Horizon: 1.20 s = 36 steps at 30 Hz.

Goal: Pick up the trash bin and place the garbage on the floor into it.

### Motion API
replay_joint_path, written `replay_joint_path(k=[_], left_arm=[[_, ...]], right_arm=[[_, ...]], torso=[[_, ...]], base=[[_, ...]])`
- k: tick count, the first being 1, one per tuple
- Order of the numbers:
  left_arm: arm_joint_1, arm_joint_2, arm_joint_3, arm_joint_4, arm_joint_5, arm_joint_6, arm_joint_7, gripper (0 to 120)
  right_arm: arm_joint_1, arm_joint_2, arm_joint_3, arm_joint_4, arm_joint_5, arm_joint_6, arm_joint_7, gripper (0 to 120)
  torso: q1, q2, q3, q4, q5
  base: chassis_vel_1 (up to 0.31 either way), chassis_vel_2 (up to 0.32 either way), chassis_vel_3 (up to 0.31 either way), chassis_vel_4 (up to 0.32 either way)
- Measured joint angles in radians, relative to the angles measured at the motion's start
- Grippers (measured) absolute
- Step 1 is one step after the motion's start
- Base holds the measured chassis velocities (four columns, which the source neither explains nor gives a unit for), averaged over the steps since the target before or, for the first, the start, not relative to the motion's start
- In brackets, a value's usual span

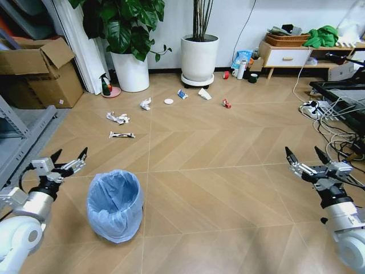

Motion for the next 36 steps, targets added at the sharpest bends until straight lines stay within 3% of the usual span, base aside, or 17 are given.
replay_joint_path(k=[5,15,16,26,27,29,31,33,34,36], left_arm=[[-0.029,0.018,0.095,0.087,-0.011,0.08,-0.054,98],[-0.077,-0.005,0.173,0.239,0.018,0.104,-0.074,94],[-0.086,-0.005,0.176,0.254,0.018,0.105,-0.074,84],[-0.078,0.014,0.18,0.26,0.007,0.126,-0.056,53],[-0.069,0.023,0.182,0.254,0.006,0.138,-0.046,43],[-0.064,0.029,0.183,0.25,0.007,0.144,-0.039,41],[-0.056,0.033,0.185,0.243,0.008,0.152,-0.025,30],[-0.056,0.033,0.185,0.242,0.007,0.152,-0.024,30],[-0.053,0.033,0.185,0.234,0.003,0.153,-0.018,20],[-0.051,0.032,0.185,0.227,0.001,0.153,-0.014,12]], right_arm=[[0.013,-0.028,-0.023,-0.137,-0.106,0.026,-0.064,100],[0.03,-0.027,-0.057,-0.15,-0.102,0.038,-0.081,100],[0.03,-0.027,-0.061,-0.14,-0.098,0.038,-0.081,100],[0.03,-0.025,-0.064,-0.112,-0.08,0.037,-0.075,100],[0.03,-0.025,-0.063,-0.105,-0.078,0.035,-0.071,100],[0.029,-0.025,-0.062,-0.101,-0.076,0.034,-0.068,100],[0.027,-0.023,-0.06,-0.092,-0.076,0.033,-0.066,100],[0.026,-0.023,-0.06,-0.092,-0.076,0.033,-0.066,100],[0.022,-0.02,-0.058,-0.088,-0.078,0.033,-0.066,100],[0.018,-0.017,-0.055,-0.085,-0.082,0.033,-0.065,100]], torso=[[0.0,0.0,0.0,0.0003,0.0],[0.0,0.0,0.0,0.0004,-0.0002],[0.0,0.0,0.0,0.0004,-0.0003],[0.0,0.0,0.0,0.0002,-0.0003],[0.0,0.0,0.0,0.0002,-0.0001],[0.0,0.0,0.0,0.0002,-0.0002],[0.0,0.0,0.0,0.0002,-0.0003],[0.0,0.0,0.0,0.0002,-0.0003],[0.0,0.0,0.0,0.0002,-0.0003],[0.0,0.0,0.0,0.0002,-0.0001]], base=[[0.0,0.0,0.0,0.0],[0.0,0.0,0.0,0.0],[0.0,0.0,0.0,0.0],[0.0,0.0,0.0,0.0],[0.0,0.0,0.0,0.0],[0.0,0.0,0.0,0.0],[0.0,0.0,0.0,0.0],[0.0,0.0,0.0,0.0],[0.0,0.0,0.0,0.0],[0.0,0.0,0.0,0.0]])
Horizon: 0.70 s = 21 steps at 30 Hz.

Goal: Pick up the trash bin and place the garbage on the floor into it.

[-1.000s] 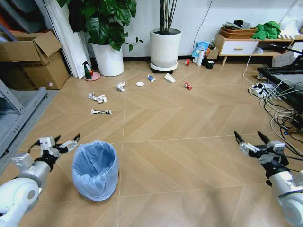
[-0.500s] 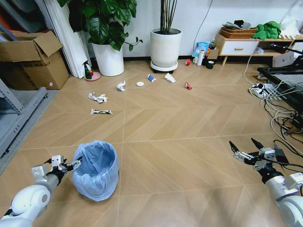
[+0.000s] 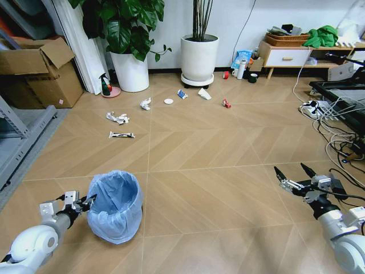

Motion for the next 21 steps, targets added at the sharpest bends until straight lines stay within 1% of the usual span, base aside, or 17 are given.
replay_joint_path(k=[1,4,12,15,16,17,19,20,21], left_arm=[[0.0,0.0,0.0,0.0,0.0,0.0,0.0,12],[0.002,-0.001,0.0,-0.011,-0.006,0.0,0.011,0],[0.005,-0.005,-0.019,-0.024,-0.013,0.0,0.014,0],[0.0,-0.027,-0.085,-0.067,-0.043,-0.007,0.006,0],[0.0,-0.027,-0.085,-0.067,-0.043,-0.007,0.006,0],[-0.005,-0.042,-0.129,-0.093,-0.047,-0.019,0.009,0],[-0.011,-0.067,-0.19,-0.141,-0.052,-0.041,0.014,0],[-0.011,-0.067,-0.19,-0.141,-0.052,-0.041,0.014,0],[-0.01,-0.079,-0.219,-0.172,-0.055,-0.058,0.022,0]], right_arm=[[0.0,0.0,0.0,0.0,0.0,0.0,0.0,100],[-0.007,0.003,0.003,0.003,-0.016,0.01,0.002,100],[-0.016,0.007,0.006,0.016,-0.033,0.018,0.017,100],[-0.019,0.01,0.003,0.018,-0.059,0.048,0.054,100],[-0.019,0.01,0.003,0.018,-0.059,0.048,0.054,100],[-0.019,0.013,0.003,0.018,-0.07,0.052,0.061,100],[-0.021,0.026,0.006,0.016,-0.078,0.054,0.064,100],[-0.021,0.026,0.006,0.016,-0.078,0.054,0.064,100],[-0.024,0.042,0.009,0.015,-0.084,0.057,0.064,100]], torso=[[0.0,0.0,0.0,0.0,0.0],[0.0,0.0,0.0,-0.0001,-0.0003],[0.0,0.0,0.0,0.0,-0.0003],[0.0,0.0,0.0,0.0,-0.0006],[0.0,0.0,0.0,0.0,-0.0006],[0.0,0.0,0.0,0.0,-0.0001],[0.0,0.0,0.0,0.0,0.0006],[0.0,0.0,0.0,0.0,0.0006],[0.0,0.0,0.0,-0.0001,0.0]], base=[[0.0,0.0,0.0,0.0],[0.0,0.0,0.0,0.0],[0.0,0.0,0.0,0.0],[0.0,0.0,0.0,0.0],[0.0,0.0,0.0,0.0],[0.0,0.0,0.0,0.0],[0.0,0.0,0.0,0.0],[0.0,0.0,0.0,0.0],[0.0,0.0,0.0,0.0]])
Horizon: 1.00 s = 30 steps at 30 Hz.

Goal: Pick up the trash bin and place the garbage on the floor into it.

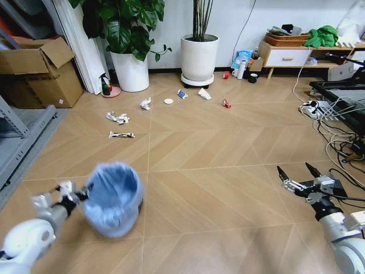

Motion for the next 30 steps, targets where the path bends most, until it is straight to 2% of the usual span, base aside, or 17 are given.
replay_joint_path(k=[3,10,17,30], left_arm=[[0.022,-0.015,-0.035,-0.038,0.018,-0.04,0.016,0],[0.044,-0.048,-0.018,-0.038,0.065,-0.053,0.034,0],[0.058,-0.063,0.001,-0.037,0.088,-0.056,0.04,0],[0.063,-0.062,0.005,-0.03,0.093,-0.059,0.04,0]], right_arm=[[-0.007,0.045,0.009,-0.005,-0.009,0.007,-0.009,100],[-0.004,0.085,0.013,-0.023,-0.022,0.017,-0.031,100],[-0.001,0.081,0.021,-0.035,-0.02,0.027,-0.046,100],[0.003,0.079,0.021,-0.042,-0.02,0.041,-0.07,100]], torso=[[0.0,0.0,0.0,0.0,0.0001],[0.0,0.0,0.0,0.0,-0.0004],[0.0,0.0,0.0,-0.0001,-0.0002],[0.0,0.0,0.0,0.0001,-0.0002]], base=[[0.0,0.0,0.0,0.0],[0.0,0.0,0.0,0.0],[-0.004,0.006,0.004,-0.011],[-0.06,0.166,0.063,-0.146]])
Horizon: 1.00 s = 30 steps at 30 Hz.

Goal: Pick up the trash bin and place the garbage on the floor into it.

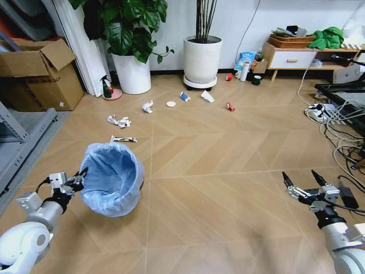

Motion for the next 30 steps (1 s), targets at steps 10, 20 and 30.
replay_joint_path(k=[10,20,30], left_arm=[[-0.003,-0.001,0.002,-0.001,-0.002,0.0,-0.003,0],[-0.005,-0.001,0.005,-0.001,-0.003,0.0,-0.004,0],[-0.005,-0.006,0.007,-0.001,-0.003,0.001,-0.005,0]], right_arm=[[0.001,-0.003,-0.001,-0.004,-0.001,0.007,-0.008,100],[0.006,-0.009,-0.001,-0.008,0.005,0.007,-0.01,100],[0.007,-0.01,-0.002,-0.009,0.008,0.007,-0.014,100]], torso=[[0.0,0.0,0.0,0.0,0.0],[0.0,0.0,0.0,-0.0001,0.0],[0.0,0.0,0.0,0.0001,0.0]], base=[[0.013,0.073,-0.01,-0.075],[-0.01,0.113,0.012,-0.113],[-0.044,0.127,0.036,-0.124]])
